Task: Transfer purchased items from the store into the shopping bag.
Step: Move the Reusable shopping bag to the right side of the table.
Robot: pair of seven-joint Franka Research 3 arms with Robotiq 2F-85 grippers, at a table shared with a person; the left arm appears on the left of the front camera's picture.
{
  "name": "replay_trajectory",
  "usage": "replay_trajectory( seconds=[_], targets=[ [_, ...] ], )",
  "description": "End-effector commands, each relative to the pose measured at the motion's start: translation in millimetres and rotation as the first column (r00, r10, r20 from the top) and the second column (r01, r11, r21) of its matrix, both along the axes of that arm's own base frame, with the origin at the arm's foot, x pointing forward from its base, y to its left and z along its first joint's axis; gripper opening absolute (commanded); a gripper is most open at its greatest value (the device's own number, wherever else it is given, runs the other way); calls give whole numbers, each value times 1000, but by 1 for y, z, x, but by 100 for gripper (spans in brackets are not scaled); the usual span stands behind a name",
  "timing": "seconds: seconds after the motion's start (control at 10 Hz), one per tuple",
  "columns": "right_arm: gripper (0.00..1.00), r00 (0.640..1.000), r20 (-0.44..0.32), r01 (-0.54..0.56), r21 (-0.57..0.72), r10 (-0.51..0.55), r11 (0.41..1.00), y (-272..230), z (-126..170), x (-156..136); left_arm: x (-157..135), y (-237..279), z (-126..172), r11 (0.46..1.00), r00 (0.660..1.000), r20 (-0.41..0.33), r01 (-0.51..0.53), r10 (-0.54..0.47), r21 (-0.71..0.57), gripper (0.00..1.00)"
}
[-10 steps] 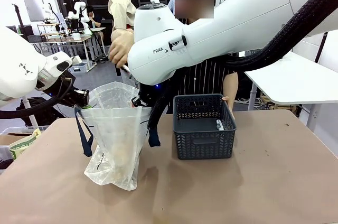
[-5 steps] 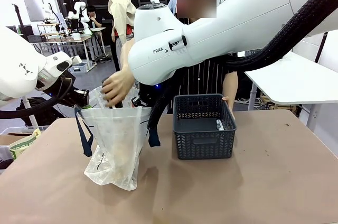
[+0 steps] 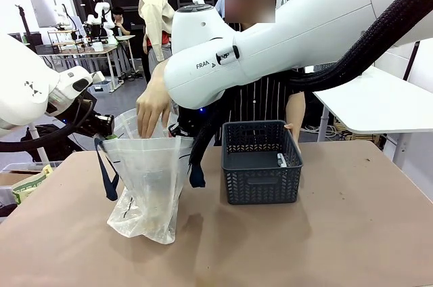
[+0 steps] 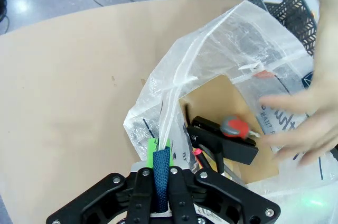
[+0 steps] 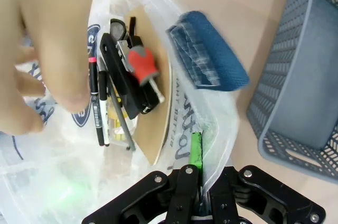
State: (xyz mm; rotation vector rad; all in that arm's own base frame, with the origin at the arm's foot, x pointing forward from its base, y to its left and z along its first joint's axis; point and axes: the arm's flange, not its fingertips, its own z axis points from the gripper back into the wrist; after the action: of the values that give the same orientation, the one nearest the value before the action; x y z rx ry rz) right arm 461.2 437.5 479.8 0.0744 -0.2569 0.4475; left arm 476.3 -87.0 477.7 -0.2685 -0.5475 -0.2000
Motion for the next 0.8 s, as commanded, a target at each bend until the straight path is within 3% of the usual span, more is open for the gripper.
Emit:
replay_trajectory(
  seconds=[0.0,0.7],
  targets=[
    [0,1000,1,16,3,-16,1000,-1,-1,-2,1,2,1,1000,1000,7,3,-3,4,0],
    [0,1000,1,16,3,-16,1000,-1,-1,-2,1,2,1,1000,1000,7,3,-3,4,0]
  ],
)
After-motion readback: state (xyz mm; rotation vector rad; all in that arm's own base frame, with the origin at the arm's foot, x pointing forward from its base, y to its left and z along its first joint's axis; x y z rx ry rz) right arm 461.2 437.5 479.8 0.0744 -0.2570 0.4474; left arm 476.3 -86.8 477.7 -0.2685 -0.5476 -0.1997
